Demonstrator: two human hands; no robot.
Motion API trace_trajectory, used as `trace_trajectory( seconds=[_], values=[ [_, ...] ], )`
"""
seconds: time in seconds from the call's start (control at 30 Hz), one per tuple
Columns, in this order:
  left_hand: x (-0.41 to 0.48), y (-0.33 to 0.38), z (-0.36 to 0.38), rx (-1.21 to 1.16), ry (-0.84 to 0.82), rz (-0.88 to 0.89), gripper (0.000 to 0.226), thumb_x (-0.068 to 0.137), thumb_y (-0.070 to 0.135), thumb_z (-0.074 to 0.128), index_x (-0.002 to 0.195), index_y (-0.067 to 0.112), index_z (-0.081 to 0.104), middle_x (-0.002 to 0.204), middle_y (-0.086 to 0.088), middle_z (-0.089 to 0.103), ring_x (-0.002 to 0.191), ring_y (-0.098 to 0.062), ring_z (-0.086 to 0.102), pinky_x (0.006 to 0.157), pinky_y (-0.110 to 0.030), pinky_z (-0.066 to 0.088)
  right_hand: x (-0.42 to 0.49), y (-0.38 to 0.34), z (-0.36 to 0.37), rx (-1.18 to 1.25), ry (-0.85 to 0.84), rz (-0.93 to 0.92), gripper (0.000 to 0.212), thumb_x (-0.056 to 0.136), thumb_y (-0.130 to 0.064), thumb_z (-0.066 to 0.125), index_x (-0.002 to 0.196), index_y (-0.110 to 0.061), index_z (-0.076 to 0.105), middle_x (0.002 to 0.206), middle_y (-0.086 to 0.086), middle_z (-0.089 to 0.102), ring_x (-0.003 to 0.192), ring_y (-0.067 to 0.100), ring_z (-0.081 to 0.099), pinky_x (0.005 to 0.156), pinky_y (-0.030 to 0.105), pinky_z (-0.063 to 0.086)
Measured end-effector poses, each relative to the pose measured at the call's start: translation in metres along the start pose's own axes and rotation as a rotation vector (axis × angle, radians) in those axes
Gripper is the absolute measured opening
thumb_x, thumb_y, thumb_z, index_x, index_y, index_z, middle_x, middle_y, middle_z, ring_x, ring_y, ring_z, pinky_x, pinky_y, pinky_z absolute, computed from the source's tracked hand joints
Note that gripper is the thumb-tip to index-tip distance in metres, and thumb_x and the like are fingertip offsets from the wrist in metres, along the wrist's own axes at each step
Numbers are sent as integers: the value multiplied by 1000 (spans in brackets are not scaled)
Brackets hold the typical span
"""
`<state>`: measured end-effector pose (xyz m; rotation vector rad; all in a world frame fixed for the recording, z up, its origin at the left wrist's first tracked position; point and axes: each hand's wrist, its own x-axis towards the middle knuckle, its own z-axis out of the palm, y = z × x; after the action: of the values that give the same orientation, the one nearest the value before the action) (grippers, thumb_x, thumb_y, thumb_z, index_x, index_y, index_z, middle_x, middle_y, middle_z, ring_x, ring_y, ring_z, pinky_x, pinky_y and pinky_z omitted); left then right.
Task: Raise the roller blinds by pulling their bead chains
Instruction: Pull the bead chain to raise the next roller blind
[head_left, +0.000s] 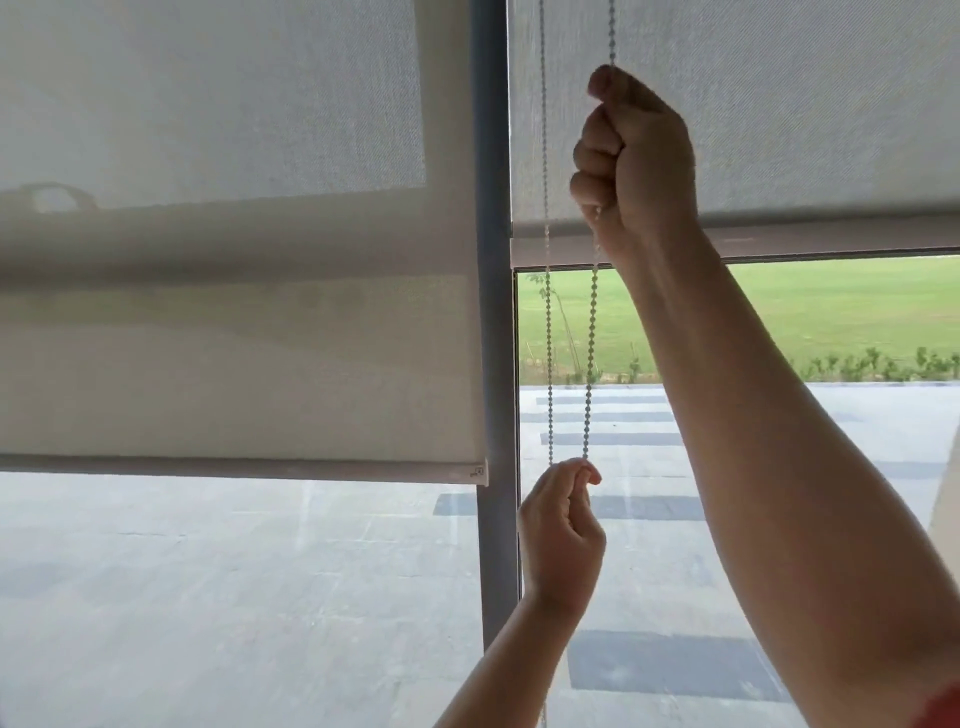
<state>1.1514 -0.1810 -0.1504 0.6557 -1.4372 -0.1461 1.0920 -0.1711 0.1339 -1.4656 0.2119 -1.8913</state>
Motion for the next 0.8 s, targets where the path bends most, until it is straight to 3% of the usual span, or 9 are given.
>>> trace_trajectory(
  seconds=[0.17,0.3,0.43,0.5,0.6,0.73,0.8],
  values=[
    [-32,-20,1,57,-105,-6,24,88,-3,48,81,17,60,75,4,66,71,0,59,66,-13,48,-33,28,-13,-33,60,27,30,101,-8,36,78,-14,55,42,-13,30,36,2,19,31,17,15],
    [-60,-44,-3,108,-230,-66,28,86,-6,48,81,20,58,75,14,60,68,12,51,65,-6,42,-64,52,-30,-40,133,62,27,101,-8,41,79,-13,57,43,-13,29,36,1,18,36,20,8],
    [-58,-58,-11,113,-390,-153,22,91,8,45,87,24,60,81,15,60,72,7,56,69,-20,50,-89,68,-45,-49,159,62,29,101,-6,39,78,-12,57,46,-11,26,39,2,16,36,15,11],
    [-33,-51,-17,80,-409,-248,26,90,16,42,104,23,62,100,9,67,92,4,59,84,-29,53,-99,75,-53,-62,161,58,31,101,-4,38,78,-11,57,47,-11,26,40,3,15,36,14,13],
    [29,-23,-27,-88,-354,-297,49,80,28,36,123,20,57,120,4,64,110,0,57,89,-18,48,-114,88,-64,-100,176,76,31,101,-4,38,78,-10,58,45,-12,28,38,3,17,37,14,15],
    [113,43,-33,-313,-287,-197,55,80,39,33,125,14,52,123,-3,62,109,-13,61,84,-26,52,-139,110,-70,-136,231,142,31,100,-6,41,76,-10,58,44,-12,30,38,3,18,37,16,14],
    [144,71,-30,-394,-281,-184,46,85,35,40,127,18,47,117,-1,63,101,-12,64,82,-30,53,-151,121,-69,-148,252,189,32,101,-8,41,74,-11,57,43,-13,28,38,2,17,37,15,14]
  ],
)
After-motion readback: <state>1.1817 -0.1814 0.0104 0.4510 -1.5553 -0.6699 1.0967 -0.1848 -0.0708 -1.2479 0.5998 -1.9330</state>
